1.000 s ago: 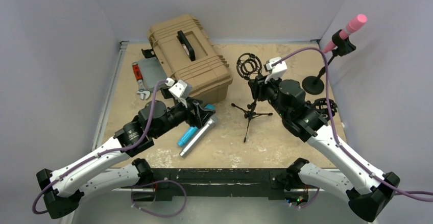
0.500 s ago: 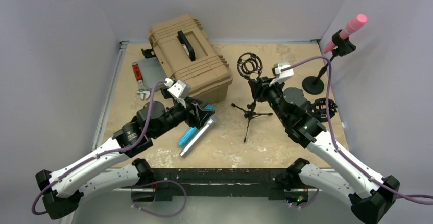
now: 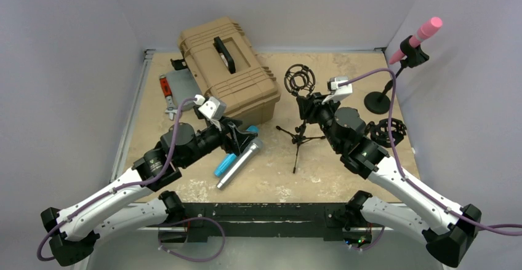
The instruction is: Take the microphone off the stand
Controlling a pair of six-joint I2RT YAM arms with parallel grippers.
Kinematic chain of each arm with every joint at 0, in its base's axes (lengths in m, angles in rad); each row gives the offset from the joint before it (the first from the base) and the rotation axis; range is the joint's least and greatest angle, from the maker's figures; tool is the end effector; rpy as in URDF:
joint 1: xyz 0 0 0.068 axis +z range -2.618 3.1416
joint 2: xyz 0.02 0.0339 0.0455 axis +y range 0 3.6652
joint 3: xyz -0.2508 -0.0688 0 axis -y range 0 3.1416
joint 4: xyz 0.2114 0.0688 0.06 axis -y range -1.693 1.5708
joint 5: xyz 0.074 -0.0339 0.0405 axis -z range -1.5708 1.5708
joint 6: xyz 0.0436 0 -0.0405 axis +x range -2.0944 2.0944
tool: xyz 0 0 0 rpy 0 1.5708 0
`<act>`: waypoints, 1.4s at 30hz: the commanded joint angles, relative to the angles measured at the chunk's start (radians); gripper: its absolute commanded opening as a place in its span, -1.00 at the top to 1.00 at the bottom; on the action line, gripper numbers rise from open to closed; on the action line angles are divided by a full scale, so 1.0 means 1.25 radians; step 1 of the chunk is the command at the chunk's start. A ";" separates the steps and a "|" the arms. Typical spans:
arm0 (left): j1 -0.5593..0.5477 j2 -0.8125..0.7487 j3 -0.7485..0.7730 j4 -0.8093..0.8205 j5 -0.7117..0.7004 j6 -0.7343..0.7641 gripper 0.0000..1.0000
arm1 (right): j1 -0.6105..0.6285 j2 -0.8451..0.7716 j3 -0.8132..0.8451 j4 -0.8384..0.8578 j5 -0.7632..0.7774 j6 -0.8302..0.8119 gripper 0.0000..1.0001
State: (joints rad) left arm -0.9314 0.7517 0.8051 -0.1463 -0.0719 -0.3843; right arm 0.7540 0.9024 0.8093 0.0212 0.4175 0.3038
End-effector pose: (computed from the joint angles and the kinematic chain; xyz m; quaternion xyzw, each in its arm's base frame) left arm 0.0990 -0.1279 0.3451 0.1763 0.7178 -0.3905 0.5489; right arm 0.1537 0.1201 0.3422 -0.0222 0.7296 0.2053 0.6519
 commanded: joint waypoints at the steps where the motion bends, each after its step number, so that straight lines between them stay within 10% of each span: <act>1: 0.003 -0.014 -0.010 0.019 0.001 -0.015 -0.33 | 0.019 0.034 -0.067 -0.168 -0.060 0.081 0.51; 15: 0.003 -0.011 -0.036 0.055 0.017 -0.063 -0.33 | 0.014 0.010 -0.168 0.295 -0.138 -0.278 0.71; 29: 0.003 -0.005 -0.003 0.036 0.017 -0.051 -0.33 | -0.055 -0.030 -0.277 0.380 0.010 -0.142 0.68; 42: 0.005 0.045 0.347 -0.196 -0.134 0.137 -0.54 | -0.204 0.216 -0.096 0.487 -0.040 -0.169 0.68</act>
State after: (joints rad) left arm -0.9314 0.7921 1.1027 -0.3210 -0.1326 -0.3393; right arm 0.5289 1.0996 0.5621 0.4927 0.3737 0.1371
